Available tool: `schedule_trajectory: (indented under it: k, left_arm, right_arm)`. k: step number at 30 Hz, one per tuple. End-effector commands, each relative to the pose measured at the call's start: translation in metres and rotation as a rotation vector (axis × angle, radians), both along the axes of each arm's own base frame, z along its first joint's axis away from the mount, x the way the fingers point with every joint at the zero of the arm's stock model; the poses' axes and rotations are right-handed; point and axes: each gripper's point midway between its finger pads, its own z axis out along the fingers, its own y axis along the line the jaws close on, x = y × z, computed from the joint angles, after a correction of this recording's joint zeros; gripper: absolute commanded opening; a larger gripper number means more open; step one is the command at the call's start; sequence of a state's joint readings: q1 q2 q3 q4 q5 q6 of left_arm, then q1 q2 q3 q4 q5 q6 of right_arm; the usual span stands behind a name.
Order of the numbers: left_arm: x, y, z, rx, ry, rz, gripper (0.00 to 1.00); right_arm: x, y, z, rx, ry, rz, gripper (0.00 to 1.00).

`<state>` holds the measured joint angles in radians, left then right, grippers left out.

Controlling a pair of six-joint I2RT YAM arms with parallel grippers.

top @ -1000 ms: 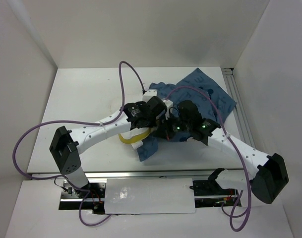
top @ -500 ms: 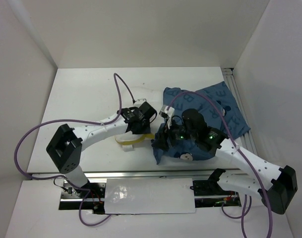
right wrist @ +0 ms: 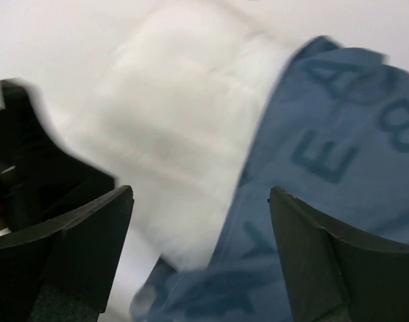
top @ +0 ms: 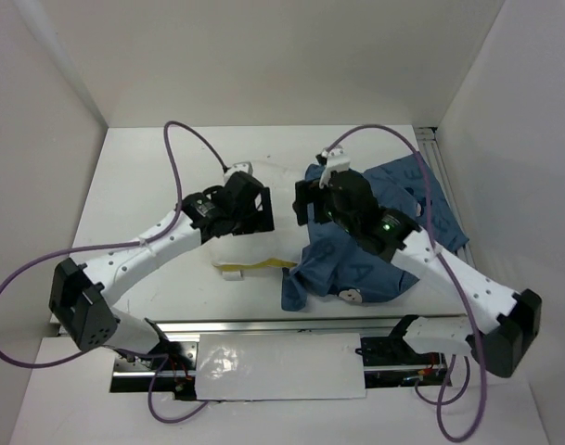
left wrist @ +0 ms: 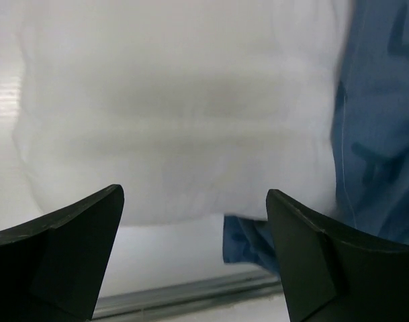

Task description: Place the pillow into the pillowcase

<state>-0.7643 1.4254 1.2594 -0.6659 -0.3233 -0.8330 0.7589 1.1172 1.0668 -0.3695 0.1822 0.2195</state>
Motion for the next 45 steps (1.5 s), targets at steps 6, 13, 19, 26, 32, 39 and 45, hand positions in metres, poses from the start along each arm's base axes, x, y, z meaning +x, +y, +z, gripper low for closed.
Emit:
schedule_trajectory:
  k: [6,13,19,26,32,39,45]
  left_arm:
    - [0.117,0.025,0.002,0.011,-0.055,0.071,1.0]
    - [0.177,-0.014,-0.057,0.0,-0.024,-0.092,1.0]
    - [0.18,-0.007,-0.101,0.044,0.038,-0.071,0.89]
    - [0.17,-0.021,-0.126,-0.025,0.057,-0.142,0.0]
    - [0.173,-0.02,-0.106,-0.051,-0.051,-0.151,0.0]
    - [0.136,-0.023,-0.001,-0.107,-0.484,-0.277,0.0]
    - [0.093,-0.005,0.104,-0.126,-0.784,-0.251,0.0]
  right_arm:
    - [0.118,-0.038,-0.008,-0.142,0.026,-0.415,0.83]
    - [0.198,-0.035,-0.037,-0.238,0.082,-0.393,0.66]
    - [0.227,-0.022,-0.087,-0.288,0.176,-0.337,0.56]
    - [0.223,-0.011,-0.137,-0.31,0.3,-0.258,0.45]
    - [0.223,-0.012,-0.125,-0.295,0.296,-0.311,0.0]
    - [0.181,0.04,-0.02,-0.133,0.075,-0.089,0.0]
    - [0.138,0.063,0.038,-0.035,-0.05,0.042,0.0]
